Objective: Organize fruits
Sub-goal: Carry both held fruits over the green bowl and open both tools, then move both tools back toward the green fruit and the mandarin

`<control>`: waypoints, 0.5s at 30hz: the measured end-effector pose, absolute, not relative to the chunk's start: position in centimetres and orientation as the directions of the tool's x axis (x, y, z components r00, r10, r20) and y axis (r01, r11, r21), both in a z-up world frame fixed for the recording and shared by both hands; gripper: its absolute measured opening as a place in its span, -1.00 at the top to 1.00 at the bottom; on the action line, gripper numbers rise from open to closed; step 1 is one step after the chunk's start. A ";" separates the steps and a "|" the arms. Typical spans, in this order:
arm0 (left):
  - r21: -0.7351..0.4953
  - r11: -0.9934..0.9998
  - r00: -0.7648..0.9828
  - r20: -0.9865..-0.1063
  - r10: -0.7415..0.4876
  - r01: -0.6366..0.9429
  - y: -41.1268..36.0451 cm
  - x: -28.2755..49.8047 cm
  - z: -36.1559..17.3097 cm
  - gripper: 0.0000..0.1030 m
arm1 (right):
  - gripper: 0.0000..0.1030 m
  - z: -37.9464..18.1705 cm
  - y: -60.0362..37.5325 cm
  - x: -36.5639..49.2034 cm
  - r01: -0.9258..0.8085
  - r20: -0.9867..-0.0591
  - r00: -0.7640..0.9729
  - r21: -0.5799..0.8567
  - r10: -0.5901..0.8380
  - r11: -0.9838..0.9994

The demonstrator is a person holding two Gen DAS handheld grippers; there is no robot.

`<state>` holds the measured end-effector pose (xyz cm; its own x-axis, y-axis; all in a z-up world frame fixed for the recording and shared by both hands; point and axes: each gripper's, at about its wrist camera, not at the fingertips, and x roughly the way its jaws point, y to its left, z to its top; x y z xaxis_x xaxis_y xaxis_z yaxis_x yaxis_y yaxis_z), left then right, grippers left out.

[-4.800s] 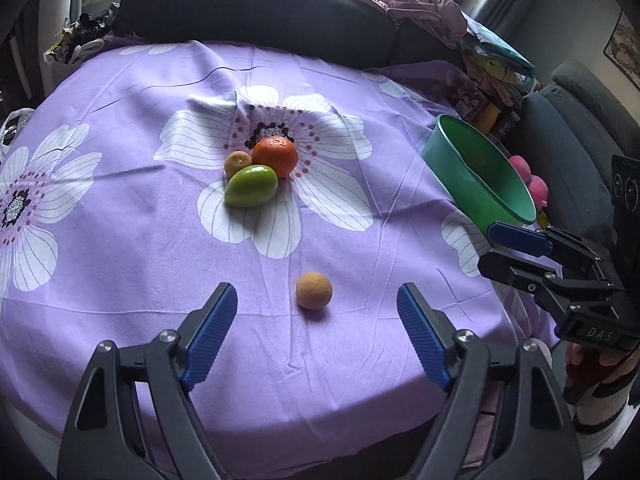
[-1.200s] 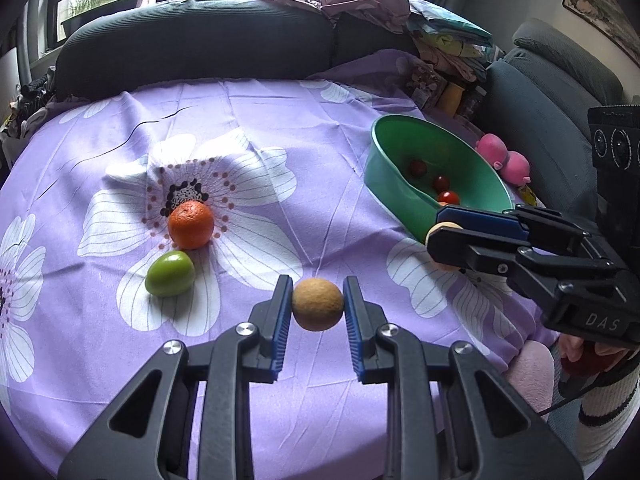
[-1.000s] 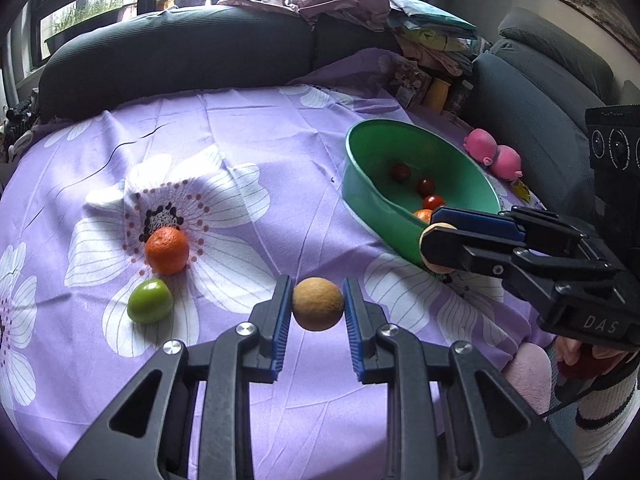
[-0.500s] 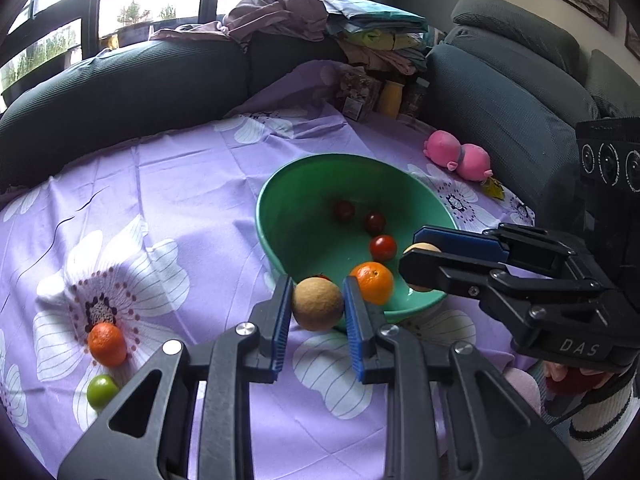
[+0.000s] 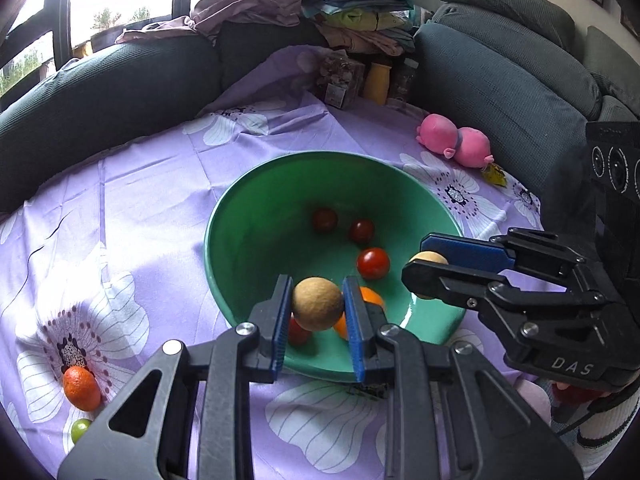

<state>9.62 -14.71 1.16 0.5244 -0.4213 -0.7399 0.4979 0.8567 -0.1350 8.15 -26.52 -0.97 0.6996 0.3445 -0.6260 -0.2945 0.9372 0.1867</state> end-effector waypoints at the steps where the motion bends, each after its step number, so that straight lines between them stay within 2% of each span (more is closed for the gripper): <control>1: -0.135 0.857 0.521 -0.744 -0.419 0.497 -14.8 9.8 0.9 0.51 | 0.45 -1.1 -26.6 8.3 -0.292 -0.629 0.698 0.186 0.342 0.938; 12: -0.107 0.867 0.513 -0.769 -0.382 0.486 -15.5 10.6 -0.3 0.51 | 0.45 -1.9 -26.8 9.0 -0.257 -0.663 0.693 0.137 0.281 0.957; 13: -0.106 0.867 0.512 -0.769 -0.381 0.487 -15.5 10.5 -0.4 0.44 | 0.44 -2.0 -26.9 9.0 -0.248 -0.666 0.694 0.137 0.275 0.959; 15: -0.097 0.873 0.521 -0.769 -0.370 0.477 -15.4 10.5 -0.3 0.10 | 0.44 -2.1 -27.0 9.2 -0.232 -0.676 0.687 0.143 0.266 0.962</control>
<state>10.46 -15.44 -0.33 0.5209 -0.3704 -0.7690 0.4774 0.8733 -0.0973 9.20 -27.02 -2.09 0.6871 0.2661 -0.6761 -0.2318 0.9622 0.1432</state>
